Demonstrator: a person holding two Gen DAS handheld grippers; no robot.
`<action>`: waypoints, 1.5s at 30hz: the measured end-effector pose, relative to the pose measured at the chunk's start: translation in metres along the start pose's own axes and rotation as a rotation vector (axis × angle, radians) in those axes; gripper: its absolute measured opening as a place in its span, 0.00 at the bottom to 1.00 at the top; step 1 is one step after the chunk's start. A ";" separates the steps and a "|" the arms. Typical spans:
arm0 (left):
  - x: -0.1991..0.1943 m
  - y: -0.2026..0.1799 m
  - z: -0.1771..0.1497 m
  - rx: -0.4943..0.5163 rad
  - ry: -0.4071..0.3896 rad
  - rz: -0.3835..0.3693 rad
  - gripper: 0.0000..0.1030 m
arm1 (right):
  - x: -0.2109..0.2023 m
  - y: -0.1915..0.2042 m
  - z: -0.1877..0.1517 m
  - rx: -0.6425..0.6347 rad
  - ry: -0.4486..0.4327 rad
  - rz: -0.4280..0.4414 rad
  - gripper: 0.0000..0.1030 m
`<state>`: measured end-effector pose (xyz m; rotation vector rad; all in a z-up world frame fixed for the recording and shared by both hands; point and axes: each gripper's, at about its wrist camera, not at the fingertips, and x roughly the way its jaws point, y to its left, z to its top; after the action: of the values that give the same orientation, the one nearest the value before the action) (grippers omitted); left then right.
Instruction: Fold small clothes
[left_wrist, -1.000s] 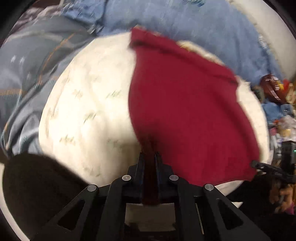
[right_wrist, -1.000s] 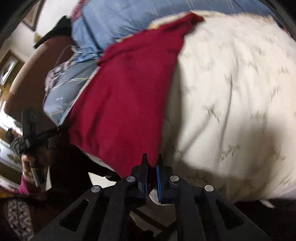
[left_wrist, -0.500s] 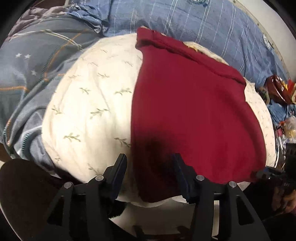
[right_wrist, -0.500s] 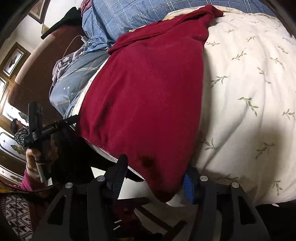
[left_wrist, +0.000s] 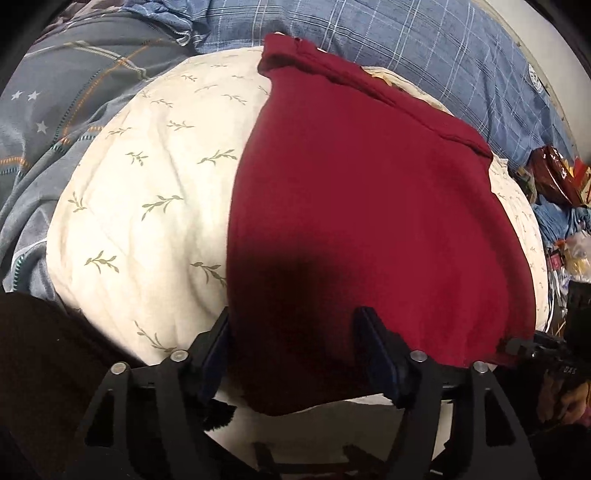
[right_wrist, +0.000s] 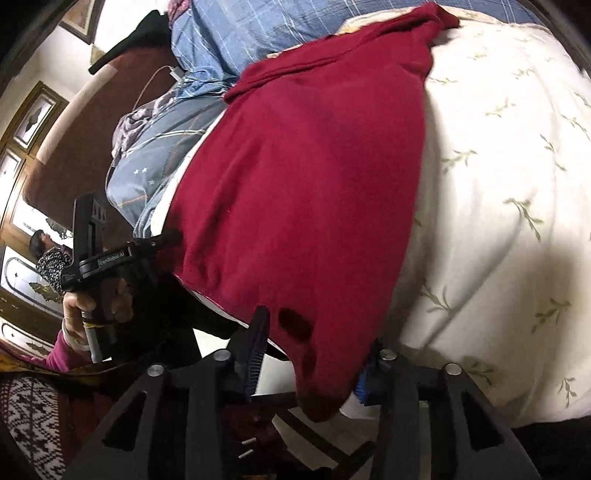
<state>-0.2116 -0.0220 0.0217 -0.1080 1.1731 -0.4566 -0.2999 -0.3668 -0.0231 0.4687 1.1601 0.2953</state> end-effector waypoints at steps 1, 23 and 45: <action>0.001 -0.001 0.000 0.003 0.000 -0.002 0.69 | 0.000 -0.001 0.000 0.003 -0.001 0.002 0.44; 0.008 -0.007 0.008 -0.008 0.028 0.005 0.73 | -0.003 -0.001 -0.005 0.030 -0.003 0.028 0.23; 0.009 -0.013 0.000 0.025 0.010 0.027 0.73 | 0.006 0.003 -0.006 0.023 -0.009 0.042 0.19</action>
<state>-0.2125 -0.0375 0.0185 -0.0682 1.1769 -0.4487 -0.3032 -0.3604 -0.0285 0.5151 1.1471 0.3162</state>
